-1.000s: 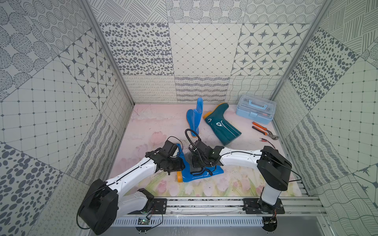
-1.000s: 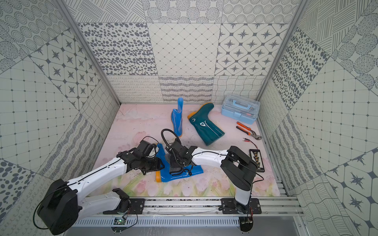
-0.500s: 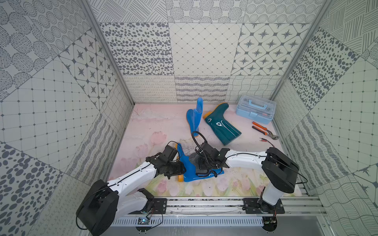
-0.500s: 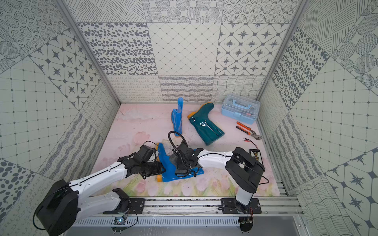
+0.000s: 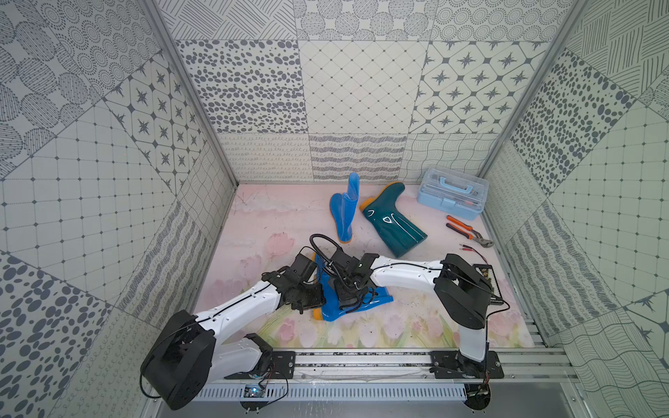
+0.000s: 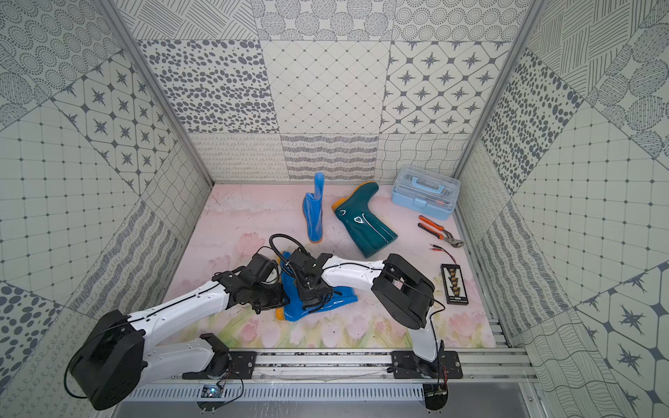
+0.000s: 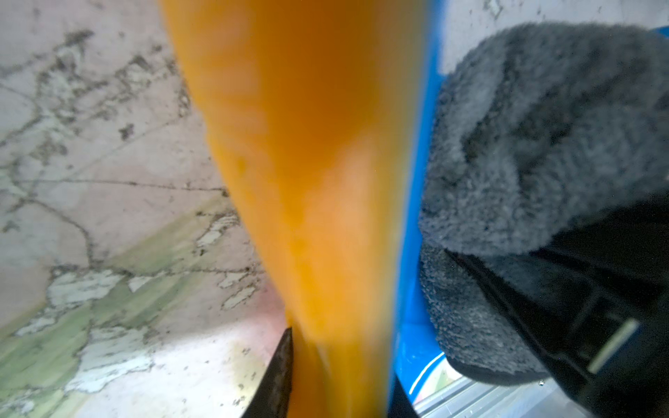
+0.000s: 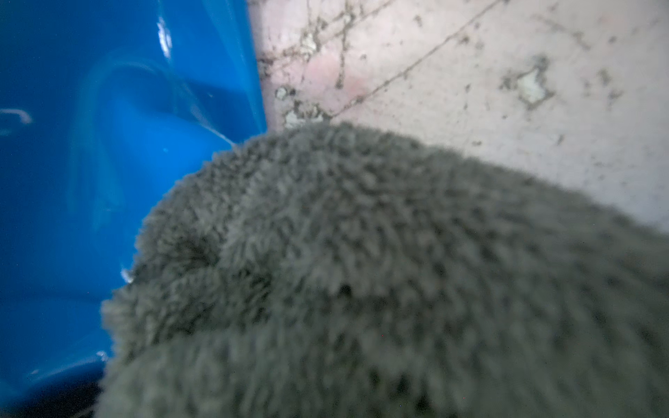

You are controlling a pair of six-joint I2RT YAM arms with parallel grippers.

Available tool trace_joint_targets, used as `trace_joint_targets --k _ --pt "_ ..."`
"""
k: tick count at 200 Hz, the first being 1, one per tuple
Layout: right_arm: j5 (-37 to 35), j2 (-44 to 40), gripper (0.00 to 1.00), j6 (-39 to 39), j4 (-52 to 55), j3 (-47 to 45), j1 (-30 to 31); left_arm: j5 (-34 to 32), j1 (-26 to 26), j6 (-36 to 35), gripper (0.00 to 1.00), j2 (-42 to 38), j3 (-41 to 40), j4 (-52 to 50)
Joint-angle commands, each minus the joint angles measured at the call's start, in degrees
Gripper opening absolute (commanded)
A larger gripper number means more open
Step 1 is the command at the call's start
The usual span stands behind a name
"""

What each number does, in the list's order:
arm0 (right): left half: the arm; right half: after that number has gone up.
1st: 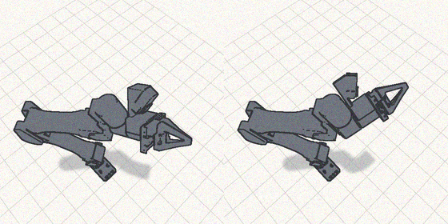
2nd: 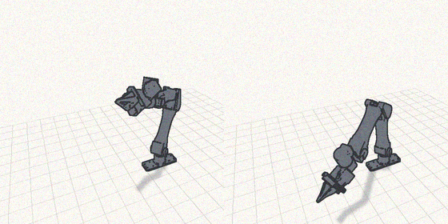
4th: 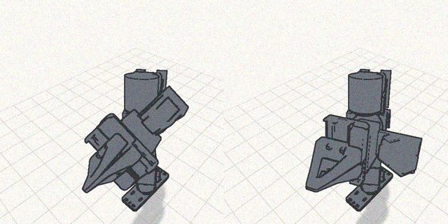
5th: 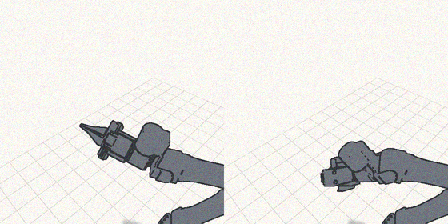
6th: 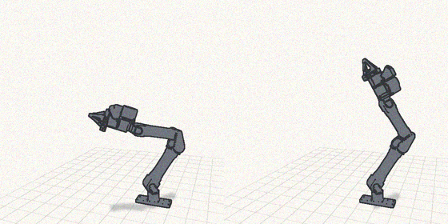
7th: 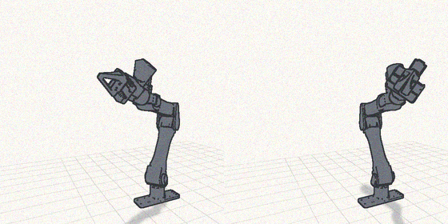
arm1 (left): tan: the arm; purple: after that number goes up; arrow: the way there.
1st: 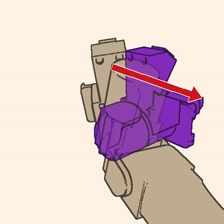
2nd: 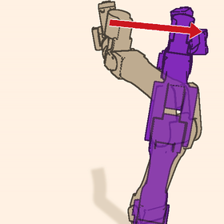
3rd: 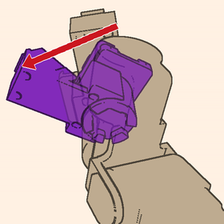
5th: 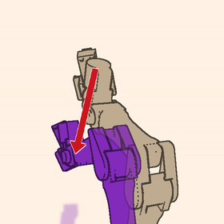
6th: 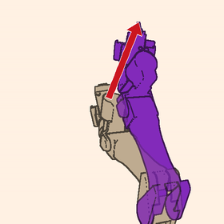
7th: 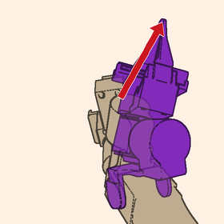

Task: Wipe the rubber boots with a cloth
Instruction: Wipe the dirt off the rubber boot.

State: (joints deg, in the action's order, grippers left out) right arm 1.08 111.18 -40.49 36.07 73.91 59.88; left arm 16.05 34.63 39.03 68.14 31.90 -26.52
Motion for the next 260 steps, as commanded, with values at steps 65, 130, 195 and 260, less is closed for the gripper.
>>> trace_joint_targets --k 65,130,195,260 --pt "-3.4 -10.6 0.0 -0.4 2.5 -30.5 -14.5 -2.3 0.3 -4.5 0.0 1.9 2.0 -5.2" --pt "0.8 -8.8 0.0 0.0 -2.8 -12.4 -2.7 -2.4 3.3 -2.9 0.0 5.0 3.6 -3.0" --pt "8.0 4.1 0.0 -5.1 -7.5 -6.6 -0.2 -2.5 4.6 -1.2 0.0 5.4 3.4 -1.8" --pt "-2.0 -15.5 0.0 -4.8 0.3 -37.7 -17.2 -5.1 4.6 -2.2 0.0 2.0 3.7 -6.9"
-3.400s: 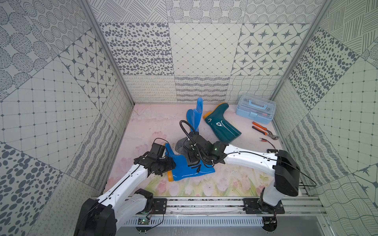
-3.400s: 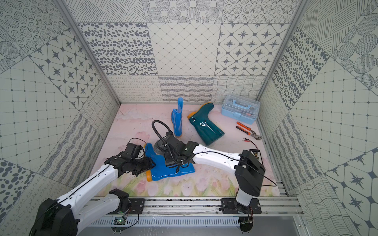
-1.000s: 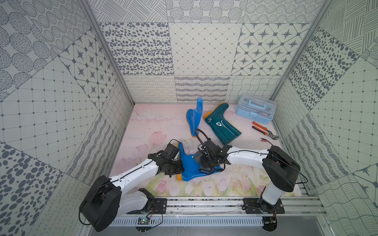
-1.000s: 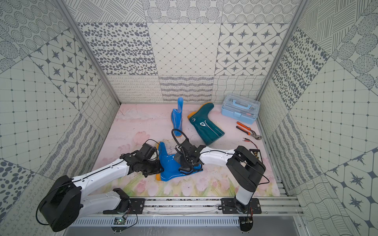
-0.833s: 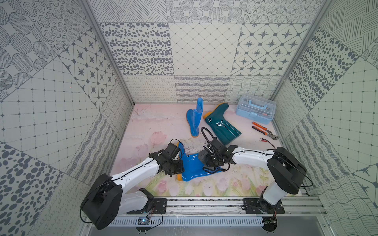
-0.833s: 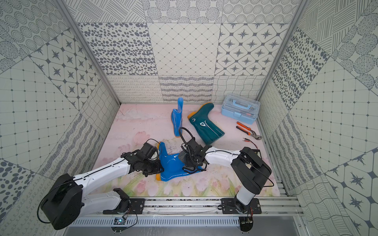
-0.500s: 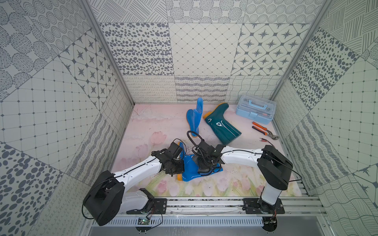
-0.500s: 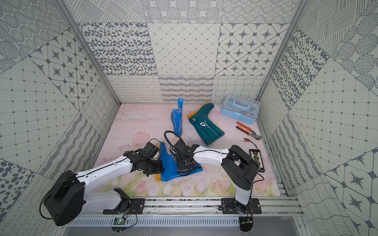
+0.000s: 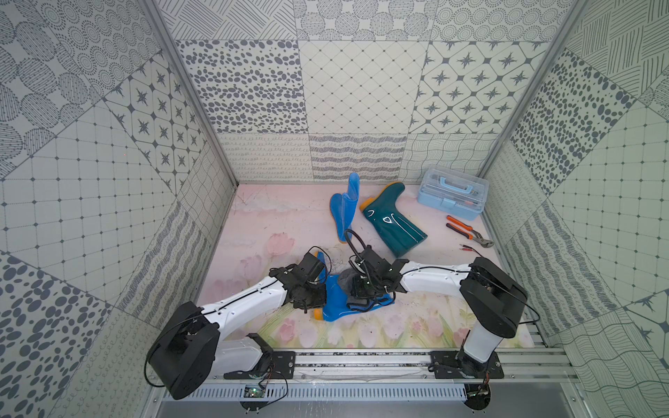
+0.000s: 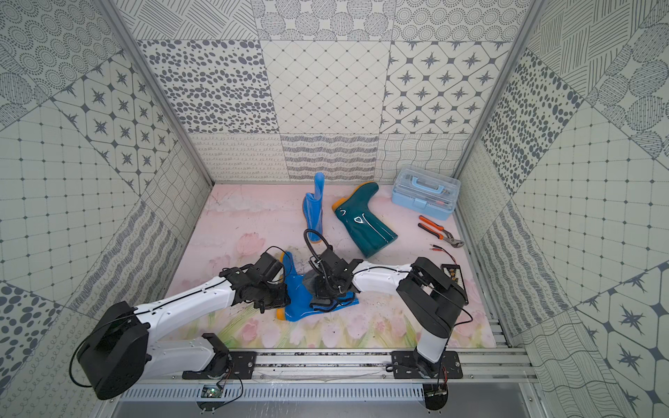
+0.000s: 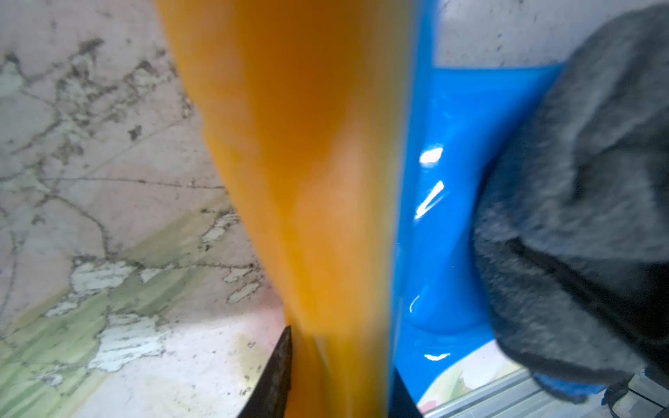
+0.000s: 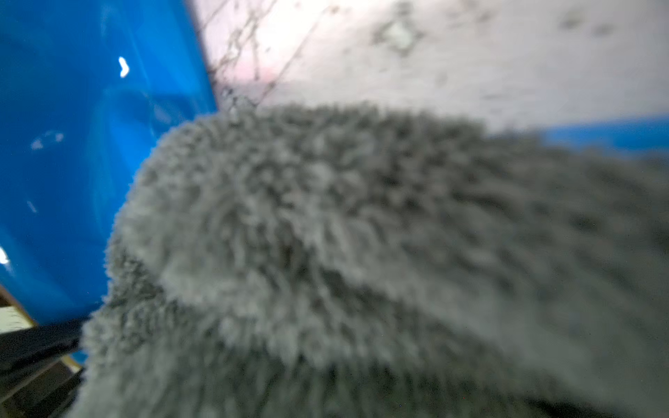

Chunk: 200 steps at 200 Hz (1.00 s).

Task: Wipe the rubber boots with a cloth
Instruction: Wipe the dirt off the rubber boot.

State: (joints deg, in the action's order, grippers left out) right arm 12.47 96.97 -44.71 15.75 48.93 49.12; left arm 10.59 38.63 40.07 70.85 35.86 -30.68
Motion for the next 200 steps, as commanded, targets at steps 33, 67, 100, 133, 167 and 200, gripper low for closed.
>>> trace_joint_targets --k 33,67,100,133,167,200 --pt "-14.8 -5.7 0.0 0.3 23.0 -10.4 -7.3 0.1 0.6 -4.1 0.0 -0.1 0.6 -3.2" --pt "-11.3 -1.8 0.0 0.5 17.9 0.3 -0.7 1.3 0.8 -3.4 0.0 0.2 0.4 -1.1" --pt "-2.0 9.5 0.0 -5.1 3.5 13.0 9.6 2.6 1.2 -2.7 0.0 0.8 0.0 1.4" --pt "4.6 18.4 0.0 -9.1 -5.8 21.7 13.7 3.7 2.4 -1.8 0.0 1.6 0.3 3.4" --pt "-2.5 16.2 0.0 -9.1 3.0 11.6 8.8 2.6 2.7 -1.8 0.0 -1.1 -0.6 1.8" --pt "-13.9 3.9 0.0 -3.7 16.8 -4.9 -3.7 1.5 2.7 -2.5 0.0 -2.6 -1.2 -1.0"
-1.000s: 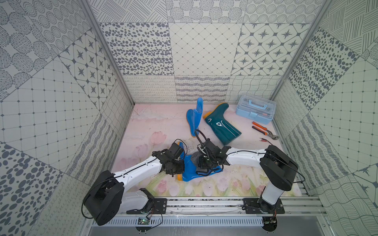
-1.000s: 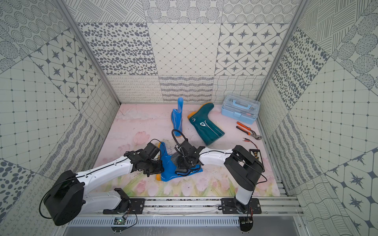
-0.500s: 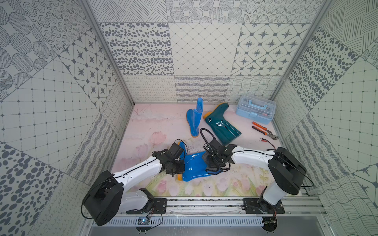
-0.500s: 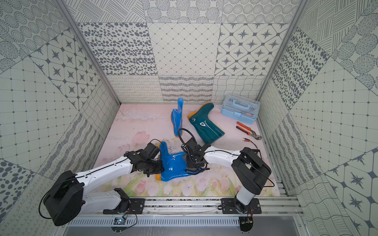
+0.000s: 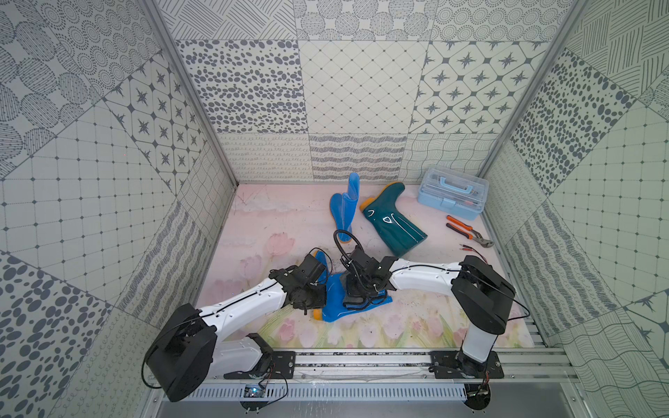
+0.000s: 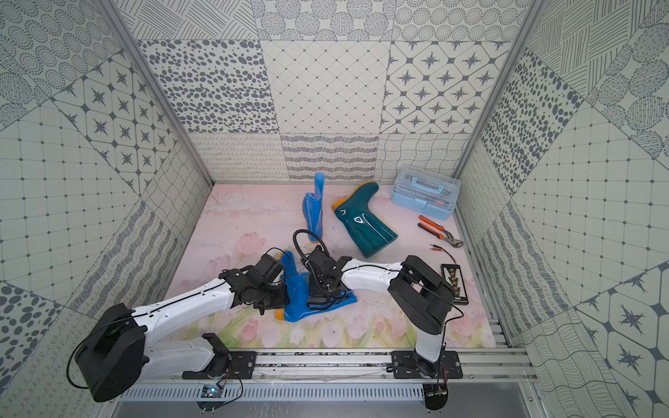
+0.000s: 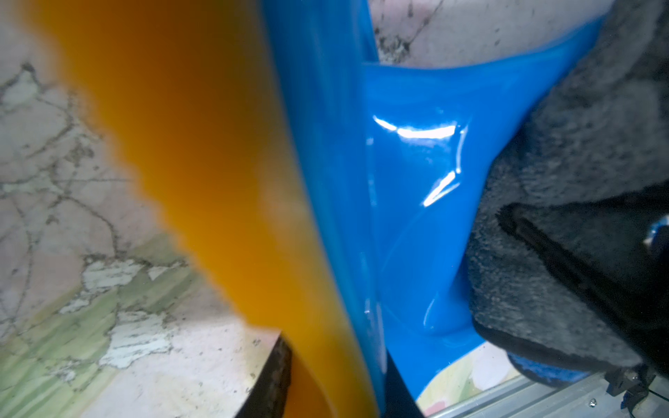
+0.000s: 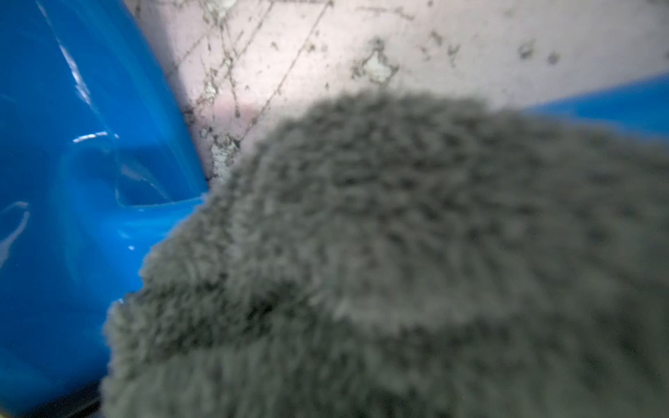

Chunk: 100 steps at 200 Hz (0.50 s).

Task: Wipe the rubber boots with a cloth
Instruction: Wipe the dirt off the rubber boot.

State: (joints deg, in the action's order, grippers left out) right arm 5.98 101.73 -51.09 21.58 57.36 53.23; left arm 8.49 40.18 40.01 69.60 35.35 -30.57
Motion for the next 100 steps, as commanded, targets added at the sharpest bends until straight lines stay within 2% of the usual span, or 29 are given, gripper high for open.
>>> trace_joint_targets --k 1,19,42,68,100 --pt "-7.8 -1.4 0.0 2.8 11.3 -13.7 -8.2 3.6 1.1 -2.4 0.0 -1.4 -0.7 -1.1" --pt "-11.1 -10.4 0.0 5.5 14.2 -17.8 -11.8 3.8 1.1 -2.4 0.0 -1.7 -1.3 -0.5" --pt "-9.2 -15.9 0.0 6.2 14.1 -14.2 -9.3 4.0 1.1 -2.3 0.0 -0.6 -1.2 0.6" --pt "-9.9 -17.5 0.0 6.0 12.5 -5.0 -2.9 4.7 1.1 -2.3 0.0 0.8 0.1 1.4" --pt "-5.3 -15.4 0.0 3.5 2.7 1.2 1.6 4.3 1.1 -2.5 0.0 0.2 0.5 0.5"
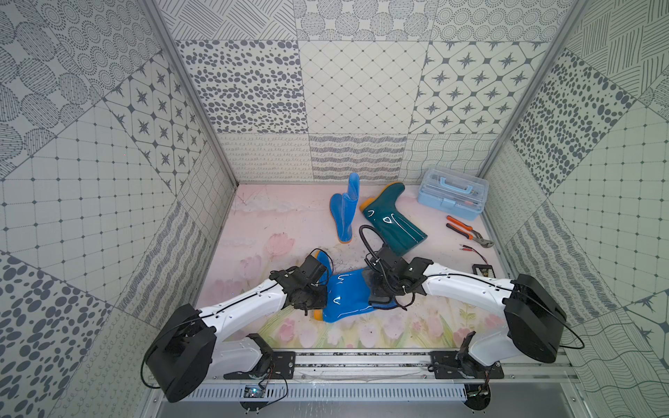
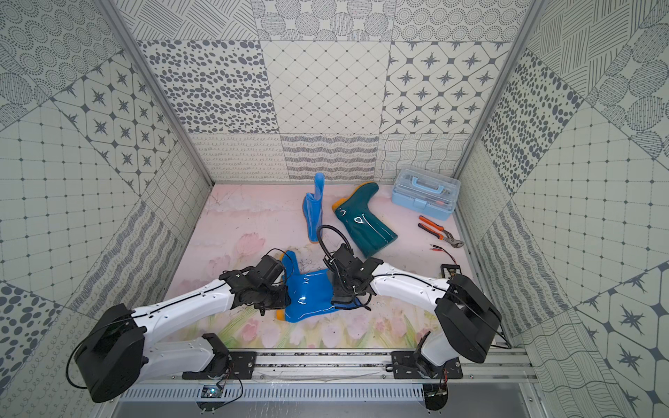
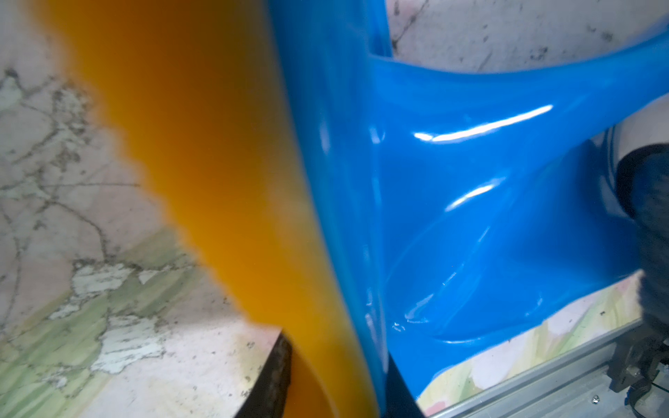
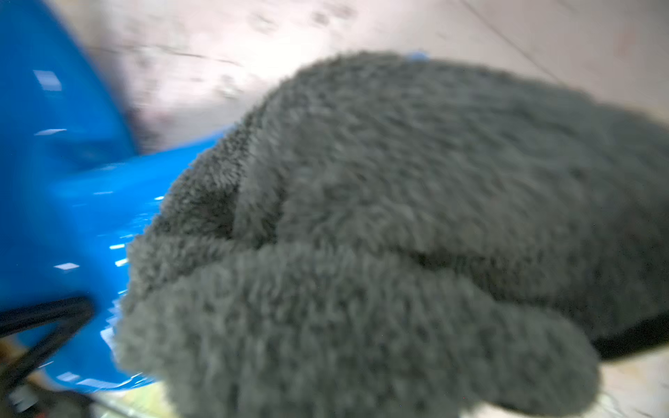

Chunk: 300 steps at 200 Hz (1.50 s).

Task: Wipe the rubber boots with a cloth
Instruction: Wipe the dirt off the rubber boot.

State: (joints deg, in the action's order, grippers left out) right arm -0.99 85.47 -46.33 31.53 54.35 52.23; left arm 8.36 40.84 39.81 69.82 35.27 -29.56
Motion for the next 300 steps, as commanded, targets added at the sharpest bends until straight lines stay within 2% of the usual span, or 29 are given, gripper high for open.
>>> trace_joint_targets --k 1,25,58,73,93,124,144,160,187,220,233,254,300 --pt "1.8 1.1 0.0 -1.3 -7.5 4.3 2.8 4.4 0.5 -2.4 0.0 0.0 0.6 -0.6" --pt "5.9 7.7 0.0 -1.9 -12.5 6.2 5.3 3.9 0.4 -1.9 0.0 -1.2 -0.1 -1.0" --pt "11.7 21.4 0.0 -4.4 -15.4 6.5 7.6 3.5 0.5 -0.6 0.0 -2.0 -0.9 -0.7" --pt "12.4 27.1 0.0 -3.2 -9.1 8.5 7.7 3.5 0.5 -0.4 0.0 -2.0 -0.9 -1.1" --pt "5.6 30.4 0.0 -0.2 1.9 8.6 8.0 3.3 0.5 -0.4 0.0 -2.2 -0.9 -1.5" --pt "-9.4 32.1 0.0 3.1 16.4 7.3 7.3 3.2 0.5 -0.7 0.0 -1.6 -0.7 -2.1" --pt "-14.1 34.4 0.0 3.7 20.9 5.2 6.2 2.9 0.5 -0.9 0.0 -1.6 -0.7 -2.4" --pt "-14.6 35.8 0.0 3.2 21.9 2.3 5.6 2.6 0.4 -1.1 0.0 -2.0 -0.7 -2.9" --pt "-10.1 33.4 0.0 0.1 18.0 -3.0 4.8 1.0 0.4 -2.5 0.0 -3.0 0.1 -6.2" --pt "-7.8 29.7 0.0 -2.2 14.3 -7.5 2.6 -5.6 0.3 -4.9 0.0 -6.1 2.9 -15.0" --pt "-7.8 29.4 0.0 -2.7 13.6 -8.1 1.9 -6.5 0.2 -5.3 0.0 -7.4 3.6 -15.6" --pt "-8.9 30.2 0.0 -3.5 13.5 -8.0 1.7 -13.0 0.2 -5.3 0.0 -5.6 7.0 -21.0" --pt "-10.9 31.5 0.0 -6.7 13.8 -7.5 1.9 -17.5 0.2 -4.1 0.0 -1.6 8.5 -24.0"
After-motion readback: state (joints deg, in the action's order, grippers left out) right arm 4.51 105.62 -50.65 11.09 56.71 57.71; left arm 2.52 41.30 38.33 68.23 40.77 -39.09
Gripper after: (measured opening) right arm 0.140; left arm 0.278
